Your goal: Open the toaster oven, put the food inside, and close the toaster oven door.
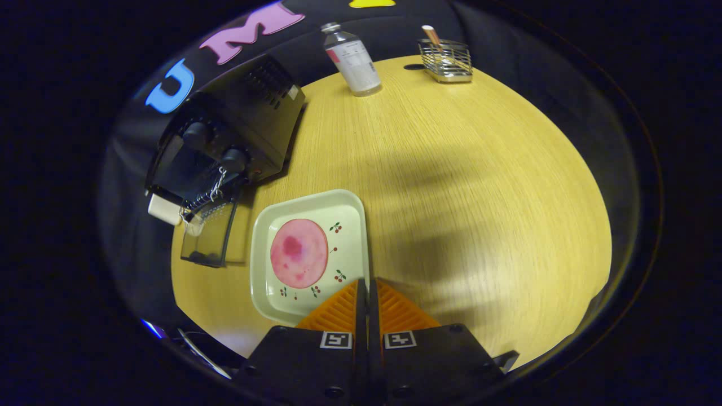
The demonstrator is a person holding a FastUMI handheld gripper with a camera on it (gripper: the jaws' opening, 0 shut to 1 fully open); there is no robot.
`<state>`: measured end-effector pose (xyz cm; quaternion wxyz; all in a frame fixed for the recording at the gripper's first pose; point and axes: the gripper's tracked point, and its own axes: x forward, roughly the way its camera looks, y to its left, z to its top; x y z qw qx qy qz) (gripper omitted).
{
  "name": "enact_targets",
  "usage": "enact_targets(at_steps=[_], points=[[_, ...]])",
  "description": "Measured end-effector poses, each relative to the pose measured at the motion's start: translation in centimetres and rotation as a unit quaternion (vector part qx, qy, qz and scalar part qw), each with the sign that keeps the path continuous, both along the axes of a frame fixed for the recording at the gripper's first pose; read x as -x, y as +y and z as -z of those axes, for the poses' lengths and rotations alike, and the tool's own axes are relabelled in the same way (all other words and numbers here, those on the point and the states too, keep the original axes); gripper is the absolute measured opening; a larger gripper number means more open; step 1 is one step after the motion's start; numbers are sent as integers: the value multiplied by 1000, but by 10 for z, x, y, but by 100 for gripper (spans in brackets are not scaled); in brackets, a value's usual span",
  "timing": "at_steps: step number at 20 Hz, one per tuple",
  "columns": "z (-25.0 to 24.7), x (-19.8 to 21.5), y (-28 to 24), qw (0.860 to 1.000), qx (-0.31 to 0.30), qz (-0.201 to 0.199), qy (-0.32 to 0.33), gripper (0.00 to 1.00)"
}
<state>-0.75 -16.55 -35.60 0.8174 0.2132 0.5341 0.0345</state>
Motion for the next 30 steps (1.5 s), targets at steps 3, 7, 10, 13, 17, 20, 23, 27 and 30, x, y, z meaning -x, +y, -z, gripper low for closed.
enact_targets(at_steps=[3, 7, 10, 13, 17, 20, 23, 27, 30], points=[[-8, 1, 1, 999, -21, 23, -10, 6], [-31, 5, 3, 994, -56, 86, -29, 6], [-48, 18, 0, 987, -72, 142, -36, 6], [-62, 29, -4, 977, -75, 193, -53, 6], [-79, 46, 0, 963, -82, 246, -74, 6], [-94, 58, 9, 950, -103, 282, -87, 6], [-111, 69, 24, 940, -127, 302, -101, 6], [-133, 70, 50, 929, -155, 313, -120, 6], [-148, 61, 74, 922, -181, 314, -135, 6]])
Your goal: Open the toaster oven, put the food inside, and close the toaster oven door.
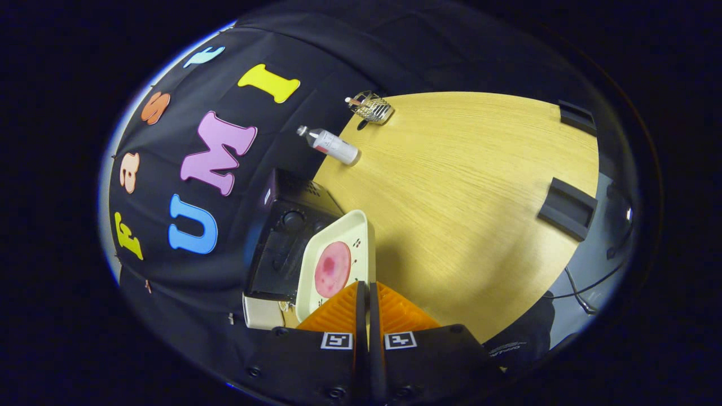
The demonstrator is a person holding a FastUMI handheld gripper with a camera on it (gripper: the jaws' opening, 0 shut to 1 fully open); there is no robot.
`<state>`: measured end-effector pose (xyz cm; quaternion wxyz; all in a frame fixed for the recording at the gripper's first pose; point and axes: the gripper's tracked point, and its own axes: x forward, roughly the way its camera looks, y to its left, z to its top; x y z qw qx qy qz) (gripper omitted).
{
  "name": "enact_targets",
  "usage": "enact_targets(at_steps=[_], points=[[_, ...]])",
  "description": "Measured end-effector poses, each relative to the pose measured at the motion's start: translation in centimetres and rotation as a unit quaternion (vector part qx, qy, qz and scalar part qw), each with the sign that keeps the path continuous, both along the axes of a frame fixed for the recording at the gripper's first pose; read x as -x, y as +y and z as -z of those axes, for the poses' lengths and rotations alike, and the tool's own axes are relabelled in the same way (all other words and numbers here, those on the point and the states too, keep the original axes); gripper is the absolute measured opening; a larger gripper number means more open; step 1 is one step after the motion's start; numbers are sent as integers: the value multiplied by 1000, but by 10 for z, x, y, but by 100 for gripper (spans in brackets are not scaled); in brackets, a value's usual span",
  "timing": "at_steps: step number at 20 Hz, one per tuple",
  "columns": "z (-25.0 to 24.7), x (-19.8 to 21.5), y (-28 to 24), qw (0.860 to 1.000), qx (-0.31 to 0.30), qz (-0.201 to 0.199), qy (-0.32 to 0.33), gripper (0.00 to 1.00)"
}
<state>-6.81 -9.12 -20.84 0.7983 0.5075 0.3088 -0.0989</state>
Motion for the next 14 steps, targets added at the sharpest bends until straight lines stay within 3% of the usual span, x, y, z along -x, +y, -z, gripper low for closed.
enact_targets(at_steps=[8, 14], points=[[-18, -43, 82, 998, -36, -37, -34, 6], [-4, -91, 135, 997, -49, -55, -36, 6]])
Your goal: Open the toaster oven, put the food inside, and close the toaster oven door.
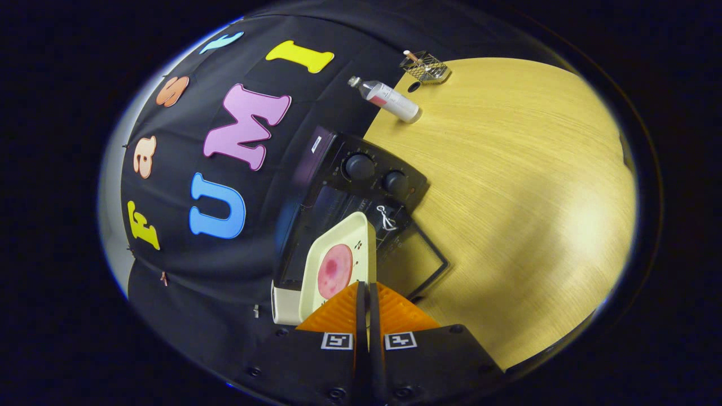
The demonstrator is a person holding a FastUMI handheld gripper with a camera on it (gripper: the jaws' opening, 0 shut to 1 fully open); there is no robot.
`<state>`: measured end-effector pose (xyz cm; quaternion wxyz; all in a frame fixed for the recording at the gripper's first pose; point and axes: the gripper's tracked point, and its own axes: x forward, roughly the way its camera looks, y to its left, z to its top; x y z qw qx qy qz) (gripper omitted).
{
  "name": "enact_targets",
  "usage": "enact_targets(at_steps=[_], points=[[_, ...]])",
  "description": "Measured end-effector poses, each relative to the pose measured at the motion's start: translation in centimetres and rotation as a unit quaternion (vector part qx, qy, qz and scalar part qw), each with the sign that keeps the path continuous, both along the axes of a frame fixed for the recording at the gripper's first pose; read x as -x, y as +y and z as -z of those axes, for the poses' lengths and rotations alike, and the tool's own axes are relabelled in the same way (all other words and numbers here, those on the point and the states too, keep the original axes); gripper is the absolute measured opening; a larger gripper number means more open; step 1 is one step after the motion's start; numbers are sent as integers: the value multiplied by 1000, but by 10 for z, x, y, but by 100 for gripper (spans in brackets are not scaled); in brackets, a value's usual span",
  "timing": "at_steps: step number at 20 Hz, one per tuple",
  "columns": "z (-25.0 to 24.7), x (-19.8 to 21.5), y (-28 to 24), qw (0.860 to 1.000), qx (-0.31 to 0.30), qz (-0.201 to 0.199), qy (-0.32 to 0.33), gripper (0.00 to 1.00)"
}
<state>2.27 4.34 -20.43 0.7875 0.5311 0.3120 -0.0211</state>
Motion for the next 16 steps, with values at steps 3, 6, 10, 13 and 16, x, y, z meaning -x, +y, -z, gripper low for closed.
enact_targets(at_steps=[3, 6, 10, 13, 16], points=[[15, -30, 16, 1000, -7, 11, 0, 6], [31, -63, 22, 999, -11, 39, -1, 6], [42, -99, 22, 996, -6, 85, -5, 6], [46, -122, 20, 993, 3, 113, -14, 6], [48, -138, 18, 991, 14, 131, -20, 6]])
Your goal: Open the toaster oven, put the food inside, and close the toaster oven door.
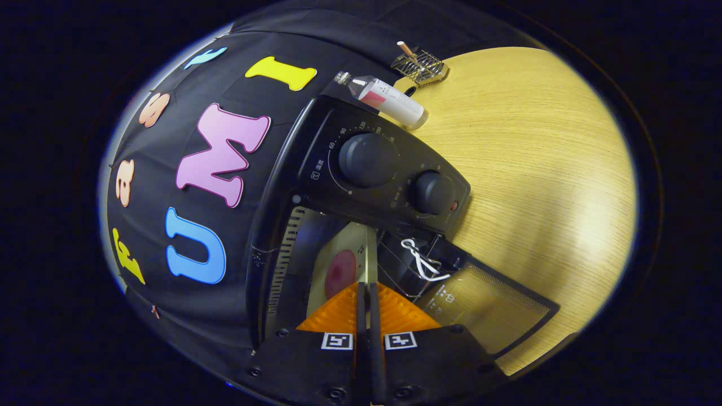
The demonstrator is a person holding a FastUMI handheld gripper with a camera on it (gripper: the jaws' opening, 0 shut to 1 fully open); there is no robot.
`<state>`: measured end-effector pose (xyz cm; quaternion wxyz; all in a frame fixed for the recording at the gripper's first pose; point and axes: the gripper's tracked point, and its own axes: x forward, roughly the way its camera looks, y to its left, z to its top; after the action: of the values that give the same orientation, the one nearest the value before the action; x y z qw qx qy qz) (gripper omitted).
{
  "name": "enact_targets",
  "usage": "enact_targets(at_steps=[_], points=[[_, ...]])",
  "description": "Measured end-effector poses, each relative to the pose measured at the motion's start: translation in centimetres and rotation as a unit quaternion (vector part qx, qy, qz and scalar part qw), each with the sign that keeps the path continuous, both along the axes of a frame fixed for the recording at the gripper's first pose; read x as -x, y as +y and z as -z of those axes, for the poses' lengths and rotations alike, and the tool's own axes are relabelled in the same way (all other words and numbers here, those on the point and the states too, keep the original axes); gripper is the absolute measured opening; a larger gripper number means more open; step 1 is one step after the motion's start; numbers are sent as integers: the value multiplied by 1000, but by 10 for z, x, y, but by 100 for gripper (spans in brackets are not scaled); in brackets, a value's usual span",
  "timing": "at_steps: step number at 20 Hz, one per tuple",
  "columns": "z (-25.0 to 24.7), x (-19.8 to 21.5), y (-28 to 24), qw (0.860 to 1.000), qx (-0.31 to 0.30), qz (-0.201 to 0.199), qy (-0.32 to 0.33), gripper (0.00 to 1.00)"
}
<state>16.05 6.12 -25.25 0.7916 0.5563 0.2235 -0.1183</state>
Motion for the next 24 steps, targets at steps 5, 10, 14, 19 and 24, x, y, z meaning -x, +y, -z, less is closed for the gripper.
enact_targets(at_steps=[5, 10, 14, 19, 24], points=[[8, -11, 5, 999, 18, 11, 34, 6], [3, -2, 25, 999, -10, 5, 52, 39], [-6, 22, 36, 997, 27, -38, 55, 89], [-23, 56, 36, 993, 67, -78, 57, 99], [-44, 92, 23, 978, 155, -127, 53, 99]])
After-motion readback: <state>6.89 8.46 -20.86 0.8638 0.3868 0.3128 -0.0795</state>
